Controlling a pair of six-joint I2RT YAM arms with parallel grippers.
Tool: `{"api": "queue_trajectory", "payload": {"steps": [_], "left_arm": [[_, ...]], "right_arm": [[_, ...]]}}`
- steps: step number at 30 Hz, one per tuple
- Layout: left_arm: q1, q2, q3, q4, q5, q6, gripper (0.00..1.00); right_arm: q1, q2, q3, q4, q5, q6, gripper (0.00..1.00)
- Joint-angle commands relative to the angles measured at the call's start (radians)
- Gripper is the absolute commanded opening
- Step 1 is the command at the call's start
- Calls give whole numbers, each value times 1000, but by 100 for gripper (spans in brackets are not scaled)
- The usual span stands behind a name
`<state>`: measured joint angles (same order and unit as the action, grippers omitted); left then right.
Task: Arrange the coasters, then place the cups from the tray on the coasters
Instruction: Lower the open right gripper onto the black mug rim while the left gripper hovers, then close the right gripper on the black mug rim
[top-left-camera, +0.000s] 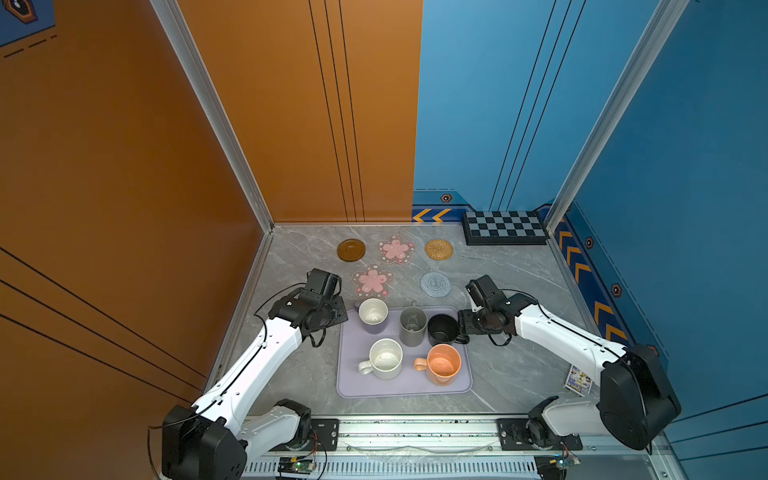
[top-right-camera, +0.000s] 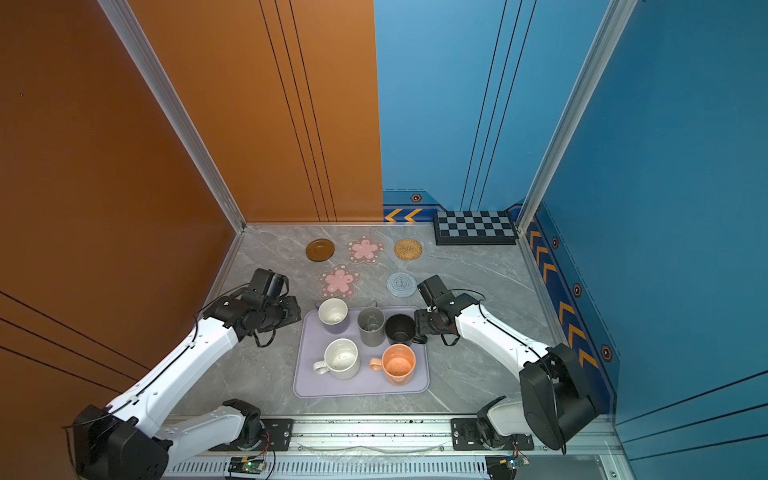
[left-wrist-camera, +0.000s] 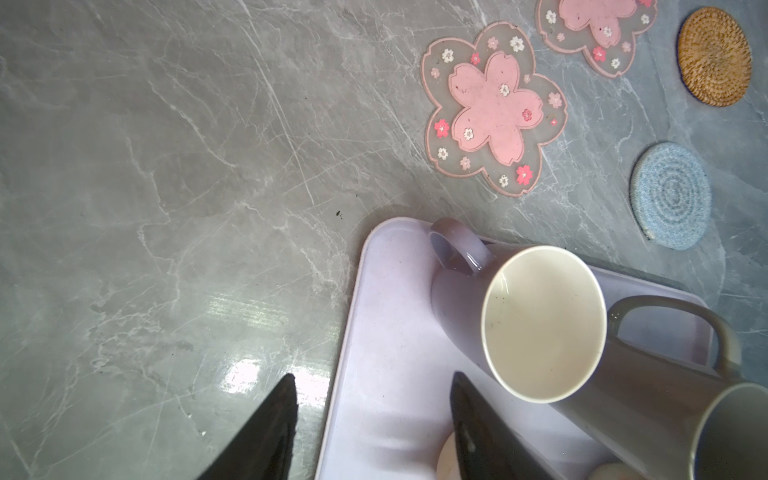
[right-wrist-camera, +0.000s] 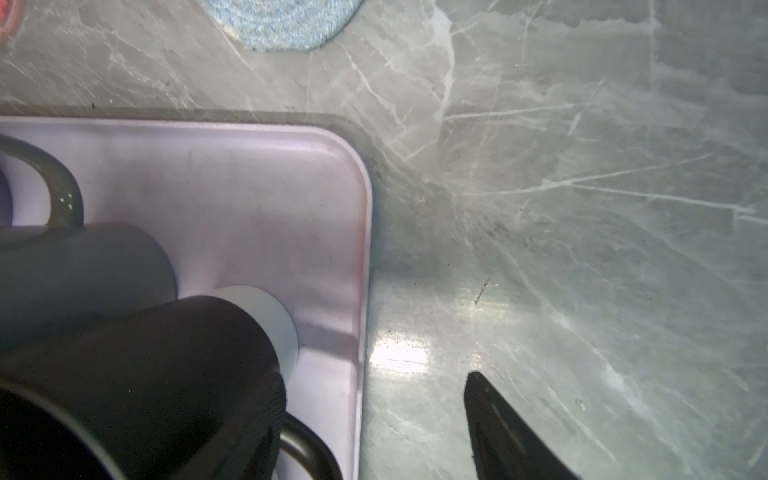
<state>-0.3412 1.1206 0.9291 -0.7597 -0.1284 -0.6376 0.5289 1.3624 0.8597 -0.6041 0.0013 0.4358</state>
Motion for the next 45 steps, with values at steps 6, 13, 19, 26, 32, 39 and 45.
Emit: {"api": "queue_trajectory", "payload": {"steps": [6, 13, 19, 26, 32, 39, 45], "left_arm": [[-18, -25, 1, -15, -14, -20, 60], [-52, -19, 16, -15, -21, -35, 60], [-79, -16, 1, -15, -42, -56, 60], [-97, 5, 8, -15, -59, -62, 60], [-101, 15, 17, -14, -58, -59, 60], [-102, 7, 9, -14, -63, -60, 60], [-102, 7, 4, -14, -62, -62, 60]], "right_arm": [[76, -112, -89, -73, 12, 75, 70], [88, -211, -112, -89, 61, 77, 70], [90, -316, -117, -81, 46, 34, 70], [110, -341, -132, -71, -21, -24, 70], [148, -322, -133, -66, -25, -62, 70], [166, -292, -134, -50, -33, -89, 70], [196, -248, -127, -27, -33, -98, 69]]}}
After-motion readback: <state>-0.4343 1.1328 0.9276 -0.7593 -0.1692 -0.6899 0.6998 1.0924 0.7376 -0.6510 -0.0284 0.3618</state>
